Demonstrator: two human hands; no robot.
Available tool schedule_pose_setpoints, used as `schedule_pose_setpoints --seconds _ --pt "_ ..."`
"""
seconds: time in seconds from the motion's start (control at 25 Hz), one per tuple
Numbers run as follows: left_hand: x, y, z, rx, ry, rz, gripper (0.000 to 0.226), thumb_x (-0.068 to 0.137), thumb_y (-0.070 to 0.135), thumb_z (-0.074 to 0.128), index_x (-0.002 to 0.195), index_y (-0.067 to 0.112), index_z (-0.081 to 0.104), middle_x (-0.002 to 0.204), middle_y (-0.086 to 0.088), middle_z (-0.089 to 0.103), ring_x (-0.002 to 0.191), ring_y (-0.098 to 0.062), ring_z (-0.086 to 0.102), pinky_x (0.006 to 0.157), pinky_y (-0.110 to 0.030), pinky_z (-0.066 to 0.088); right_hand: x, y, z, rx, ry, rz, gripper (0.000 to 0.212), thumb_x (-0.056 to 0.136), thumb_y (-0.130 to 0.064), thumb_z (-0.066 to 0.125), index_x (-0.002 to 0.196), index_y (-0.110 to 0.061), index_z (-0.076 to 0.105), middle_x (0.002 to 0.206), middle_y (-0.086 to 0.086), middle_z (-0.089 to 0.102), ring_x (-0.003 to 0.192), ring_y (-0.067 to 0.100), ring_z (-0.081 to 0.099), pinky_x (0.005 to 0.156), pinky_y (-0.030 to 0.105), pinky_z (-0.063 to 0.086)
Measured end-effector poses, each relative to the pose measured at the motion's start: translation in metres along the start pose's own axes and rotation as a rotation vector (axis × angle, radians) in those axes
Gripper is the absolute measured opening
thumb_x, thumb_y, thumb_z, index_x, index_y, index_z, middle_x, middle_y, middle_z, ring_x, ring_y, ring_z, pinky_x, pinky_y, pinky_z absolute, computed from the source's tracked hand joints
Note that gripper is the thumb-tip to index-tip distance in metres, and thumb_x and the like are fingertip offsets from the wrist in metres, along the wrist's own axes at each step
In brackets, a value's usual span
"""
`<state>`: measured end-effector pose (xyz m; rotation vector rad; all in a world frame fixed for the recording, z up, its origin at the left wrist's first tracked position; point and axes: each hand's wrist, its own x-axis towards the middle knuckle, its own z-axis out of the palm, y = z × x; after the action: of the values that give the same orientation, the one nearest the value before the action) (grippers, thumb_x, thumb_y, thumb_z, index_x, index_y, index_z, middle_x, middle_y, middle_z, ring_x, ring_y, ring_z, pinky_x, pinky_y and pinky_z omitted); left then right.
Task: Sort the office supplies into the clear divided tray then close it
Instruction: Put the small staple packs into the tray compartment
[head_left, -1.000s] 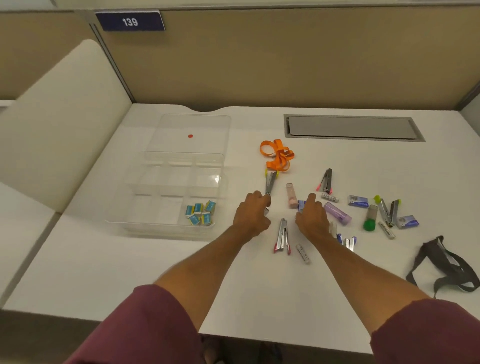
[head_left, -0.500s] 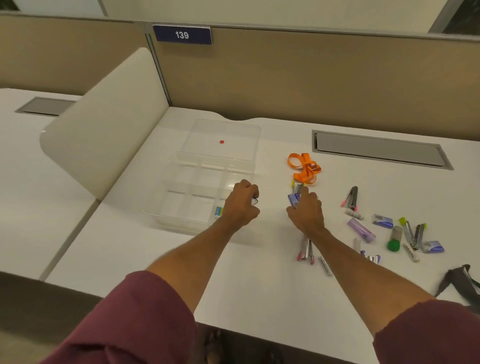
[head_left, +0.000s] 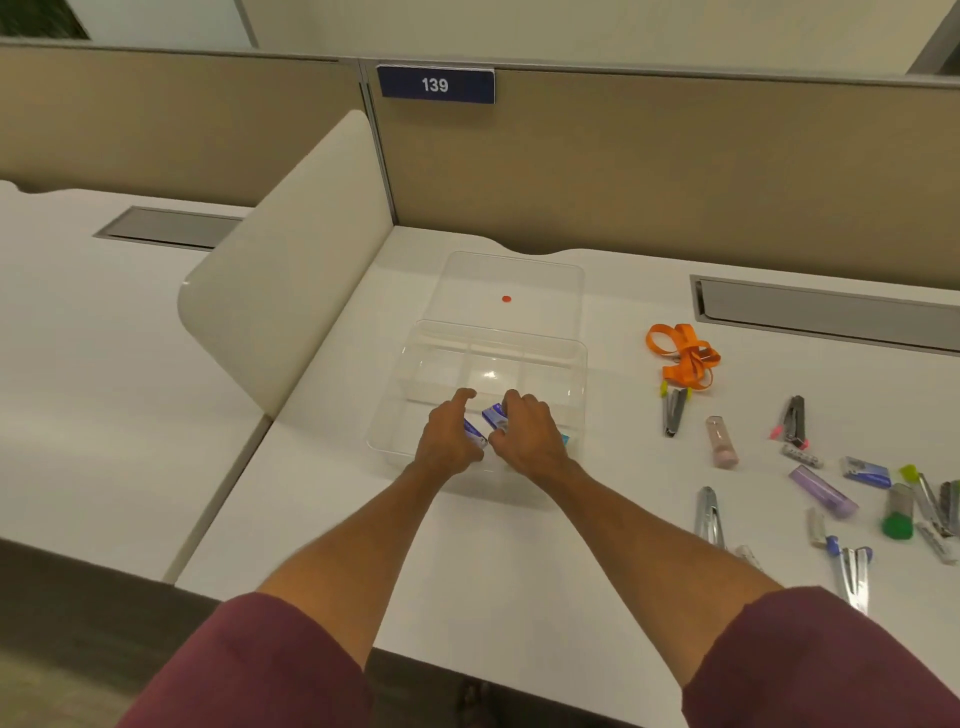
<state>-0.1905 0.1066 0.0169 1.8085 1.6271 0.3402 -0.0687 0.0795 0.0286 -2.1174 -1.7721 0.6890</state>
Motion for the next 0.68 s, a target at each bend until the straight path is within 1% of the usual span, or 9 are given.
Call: schedule_pose_setpoints --seconds 0.12,0.16,0.24,0.32,0.4,0.52,0.68 --pt "0.004 -0.013 -0.005 -0.086 -0.031 -0.016 0.089 0.066 0.008 0.085 0.141 0.014 0.038 0.132 -0.014 0.056 0.117 -0.027 0.057 0.095 -0.031 0.048 0.004 -0.009 0.012 0.002 0.003 -0.01 0.035 0.087 -0.017 0.059 0.119 -0.005 0.049 0.121 0.016 0.055 0.114 0.03 0.047 0.086 0.036 0.045" --pt "0.005 -0.016 -0.005 -0.096 -0.018 0.004 0.086 0.067 0.006 0.084 0.14 0.013 0.04 0.133 -0.014 0.056 0.118 -0.027 0.056 0.093 -0.029 0.047 0.005 -0.01 0.016 0.001 0.009 -0.011 0.032 0.088 -0.017 0.058 0.116 -0.004 0.051 0.119 0.016 0.056 0.113 0.03 0.047 0.083 0.036 0.045" --pt "0.004 -0.019 -0.007 -0.097 0.041 0.05 0.072 0.073 0.008 0.079 0.136 0.011 0.045 0.131 -0.012 0.059 0.118 -0.027 0.056 0.092 -0.029 0.046 0.004 -0.012 0.019 0.013 0.028 -0.025 0.028 0.089 -0.018 0.057 0.112 -0.003 0.052 0.115 0.016 0.057 0.111 0.03 0.047 0.078 0.036 0.042" --pt "0.005 -0.016 -0.008 -0.059 0.092 0.093 0.06 0.078 0.013 0.074 0.132 0.011 0.048 0.131 -0.008 0.058 0.121 -0.025 0.054 0.097 -0.034 0.046 0.001 -0.011 0.019 0.016 0.065 -0.046 0.03 0.089 -0.022 0.059 0.112 -0.004 0.052 0.115 0.014 0.057 0.11 0.029 0.047 0.082 0.037 0.044" --pt "0.007 -0.005 -0.007 -0.004 0.102 0.149 0.053 0.081 0.014 0.07 0.13 0.012 0.05 0.132 -0.006 0.057 0.121 -0.024 0.053 0.098 -0.034 0.045 -0.005 -0.005 0.013 0.031 0.12 -0.042 0.033 0.089 -0.026 0.061 0.114 -0.005 0.053 0.116 0.012 0.057 0.11 0.028 0.048 0.087 0.036 0.045" --pt "0.009 0.02 0.004 0.067 0.056 0.238 0.046 0.086 0.011 0.063 0.13 0.012 0.05 0.135 -0.006 0.054 0.122 -0.024 0.052 0.098 -0.034 0.045 -0.015 0.018 -0.002 0.012 0.186 -0.023 0.03 0.092 -0.026 0.057 0.115 -0.007 0.053 0.118 0.011 0.058 0.111 0.027 0.049 0.088 0.035 0.044" --pt "0.01 0.068 0.037 0.153 -0.024 0.342 0.043 0.09 0.016 0.061 0.13 0.013 0.048 0.137 -0.006 0.051 0.124 -0.024 0.049 0.101 -0.033 0.042 -0.035 0.072 -0.036 -0.035 0.259 0.083 0.028 0.093 -0.024 0.053 0.116 -0.008 0.052 0.12 0.01 0.056 0.111 0.026 0.05 0.088 0.033 0.044"
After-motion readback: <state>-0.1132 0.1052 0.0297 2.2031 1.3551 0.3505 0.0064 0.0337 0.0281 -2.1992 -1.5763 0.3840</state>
